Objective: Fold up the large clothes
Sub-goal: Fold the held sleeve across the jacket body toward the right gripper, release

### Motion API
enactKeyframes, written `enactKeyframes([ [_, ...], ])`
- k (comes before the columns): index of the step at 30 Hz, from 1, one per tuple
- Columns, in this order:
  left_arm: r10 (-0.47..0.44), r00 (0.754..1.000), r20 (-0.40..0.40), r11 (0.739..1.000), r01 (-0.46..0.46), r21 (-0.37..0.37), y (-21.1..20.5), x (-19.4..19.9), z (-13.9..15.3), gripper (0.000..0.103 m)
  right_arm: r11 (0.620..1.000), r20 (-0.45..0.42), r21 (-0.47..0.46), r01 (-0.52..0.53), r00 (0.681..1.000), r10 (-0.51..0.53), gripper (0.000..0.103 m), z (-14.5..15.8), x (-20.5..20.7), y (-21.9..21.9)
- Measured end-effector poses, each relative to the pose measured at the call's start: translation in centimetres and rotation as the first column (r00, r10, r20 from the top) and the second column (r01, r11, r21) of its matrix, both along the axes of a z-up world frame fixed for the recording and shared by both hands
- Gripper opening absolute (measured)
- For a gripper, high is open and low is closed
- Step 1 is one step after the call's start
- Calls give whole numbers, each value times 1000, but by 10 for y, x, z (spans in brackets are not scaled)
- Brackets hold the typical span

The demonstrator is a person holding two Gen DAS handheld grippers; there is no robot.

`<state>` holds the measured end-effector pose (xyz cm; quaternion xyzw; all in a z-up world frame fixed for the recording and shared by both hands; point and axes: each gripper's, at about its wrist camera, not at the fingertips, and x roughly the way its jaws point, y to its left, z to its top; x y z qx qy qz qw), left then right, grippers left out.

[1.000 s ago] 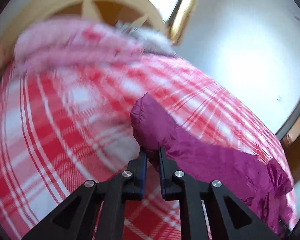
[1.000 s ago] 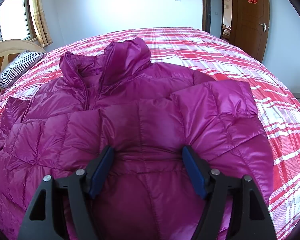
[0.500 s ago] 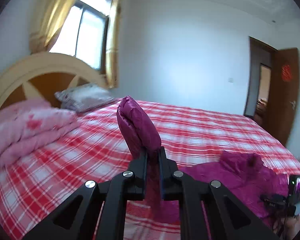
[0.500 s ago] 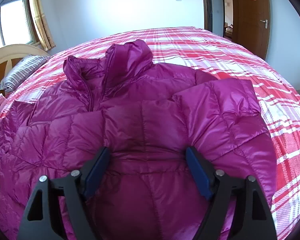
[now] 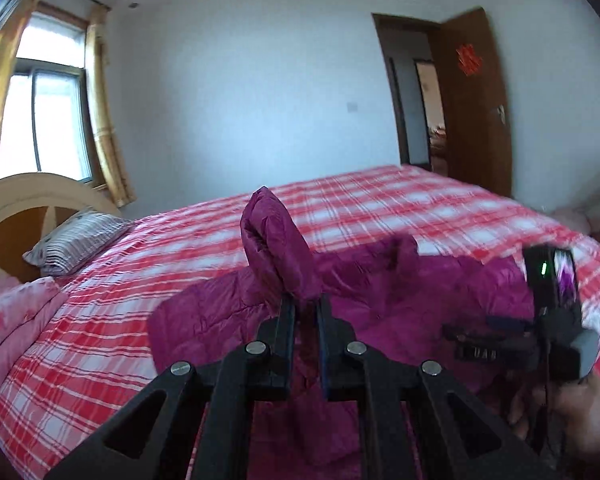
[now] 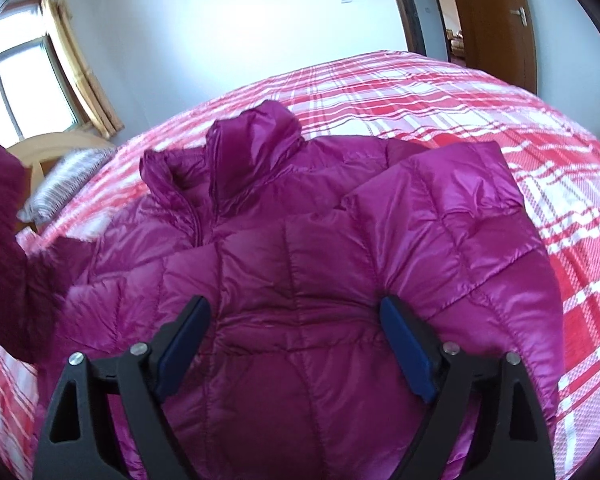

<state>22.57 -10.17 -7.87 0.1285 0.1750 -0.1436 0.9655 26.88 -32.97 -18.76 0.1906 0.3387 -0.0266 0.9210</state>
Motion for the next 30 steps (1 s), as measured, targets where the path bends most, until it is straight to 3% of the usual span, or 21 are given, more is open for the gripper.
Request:
enactKeyframes([
  [7,-56,996,-65,993,62,99,-51,4,-48,9,993,61,109,35,997,-41,89,1,-9,-16],
  [13,-121,990,-77,974,133,181,-76,-10,-55,16,989,81,145,39,995,-51,90,2,-11,-20],
  [14,-130,990,-55,974,138,182,-76,-17,-51,19,988,83,147,39,995,-51,90,1,-13,-21],
  [15,-131,991,-41,974,136,179,-73,-20,-47,30,988,86,152,40,995,-53,90,1,-13,-22],
  [16,-128,991,-27,977,131,169,-69,-24,-41,49,987,90,156,40,994,-55,90,1,-14,-23],
  [17,-116,993,-5,982,116,152,-61,-26,-33,60,986,95,163,42,994,-58,90,1,-15,-24],
  [18,-94,995,29,988,89,128,-48,-29,-24,77,984,102,172,43,993,-61,90,1,-17,-26],
  [19,-62,996,67,993,54,108,-35,-31,-16,86,982,109,184,43,992,-64,90,1,-18,-27],
  [21,-1,994,105,996,-8,86,-9,-26,-5,86,978,126,202,51,989,-78,90,2,-21,-30],
  [25,145,985,88,985,-153,85,42,7,-3,87,976,130,205,72,986,-101,91,8,-23,-33],
  [30,335,941,-43,941,-332,67,98,67,-28,87,984,87,174,-43,996,28,87,36,-16,-6],
])
